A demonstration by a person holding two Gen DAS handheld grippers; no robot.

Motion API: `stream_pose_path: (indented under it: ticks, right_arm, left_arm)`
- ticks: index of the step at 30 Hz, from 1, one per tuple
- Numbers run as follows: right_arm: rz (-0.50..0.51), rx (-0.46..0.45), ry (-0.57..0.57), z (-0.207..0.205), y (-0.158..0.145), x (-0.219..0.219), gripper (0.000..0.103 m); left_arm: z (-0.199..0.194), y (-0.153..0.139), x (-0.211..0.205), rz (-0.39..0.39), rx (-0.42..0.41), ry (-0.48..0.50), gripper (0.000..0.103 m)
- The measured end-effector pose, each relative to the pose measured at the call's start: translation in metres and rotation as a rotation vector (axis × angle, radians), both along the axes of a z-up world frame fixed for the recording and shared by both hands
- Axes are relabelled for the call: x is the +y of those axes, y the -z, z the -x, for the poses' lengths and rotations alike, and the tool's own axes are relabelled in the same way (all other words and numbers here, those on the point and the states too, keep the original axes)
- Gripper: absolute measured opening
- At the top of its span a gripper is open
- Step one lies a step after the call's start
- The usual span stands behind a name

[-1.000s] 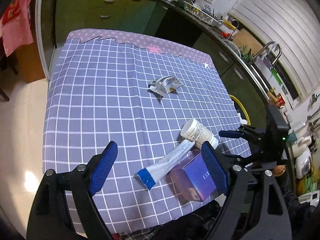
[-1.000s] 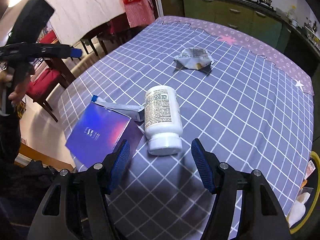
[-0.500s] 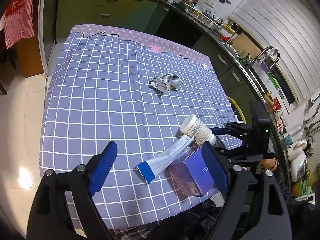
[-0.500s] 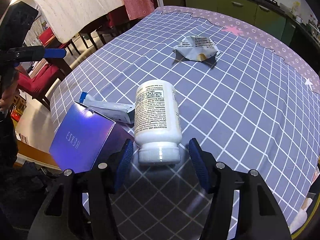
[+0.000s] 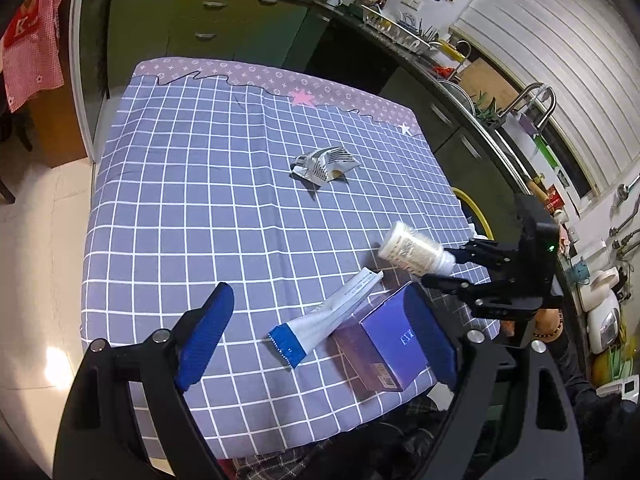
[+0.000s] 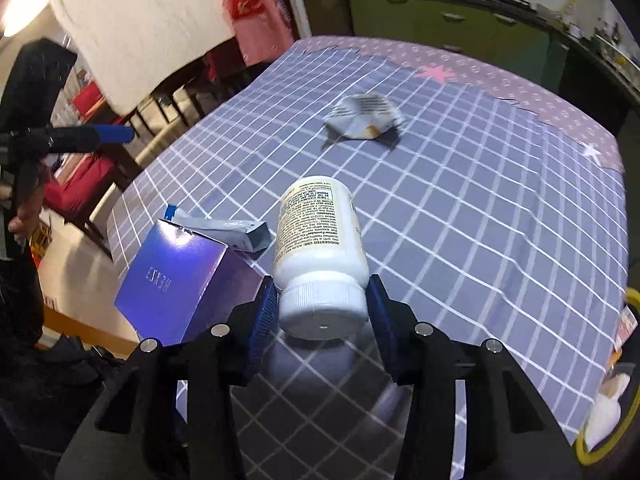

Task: Collect trash
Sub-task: 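Carry the pill bottle over the bin and open the right tool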

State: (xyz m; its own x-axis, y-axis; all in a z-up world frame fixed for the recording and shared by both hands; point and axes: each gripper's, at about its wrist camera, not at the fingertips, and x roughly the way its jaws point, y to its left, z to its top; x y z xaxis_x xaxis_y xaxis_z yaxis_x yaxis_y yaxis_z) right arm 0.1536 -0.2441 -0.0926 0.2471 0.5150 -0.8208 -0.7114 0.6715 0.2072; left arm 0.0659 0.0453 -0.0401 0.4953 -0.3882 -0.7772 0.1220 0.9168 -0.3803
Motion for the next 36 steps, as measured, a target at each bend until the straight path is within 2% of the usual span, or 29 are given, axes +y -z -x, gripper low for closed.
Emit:
stream_pose_path:
  ticks: [6, 9, 12, 16, 21, 27, 29, 32, 36]
  right_arm:
    - [-0.034, -0.019, 0.084, 0.003, -0.016, -0.037, 0.046]
    - [-0.060, -0.054, 0.178, 0.004, -0.033, -0.076, 0.046]
    - [-0.089, -0.086, 0.348, 0.000, -0.051, -0.139, 0.046]
    - [-0.079, -0.107, 0.564, -0.010, -0.058, -0.215, 0.046]
    - [-0.015, -0.048, 0.770, -0.035, -0.031, -0.290, 0.046]
    - [0.049, 0.064, 0.876, -0.065, 0.025, -0.334, 0.047]
    - [0.062, 0.101, 0.926, -0.071, 0.042, -0.346, 0.057]
    - [0.011, 0.080, 0.956, -0.062, 0.037, -0.354, 0.058]
    - [-0.027, 0.033, 0.953, -0.043, 0.013, -0.351, 0.065]
  left_arm:
    - [-0.001, -0.006, -0.010, -0.015, -0.029, 0.025, 0.083]
    - [-0.002, -0.009, -0.014, -0.021, -0.043, 0.033, 0.085]
    - [-0.002, -0.009, -0.016, -0.018, -0.048, 0.040, 0.086]
    - [-0.005, -0.007, -0.021, -0.009, -0.048, 0.051, 0.086]
    - [-0.008, -0.005, -0.027, -0.007, -0.043, 0.062, 0.086]
    - [-0.008, -0.008, -0.029, -0.022, -0.044, 0.064, 0.086]
    - [-0.008, -0.009, -0.029, -0.026, -0.043, 0.063, 0.086]
    - [-0.008, -0.008, -0.031, -0.034, -0.036, 0.070, 0.086]
    - [-0.007, -0.008, -0.044, -0.043, -0.035, 0.124, 0.088]
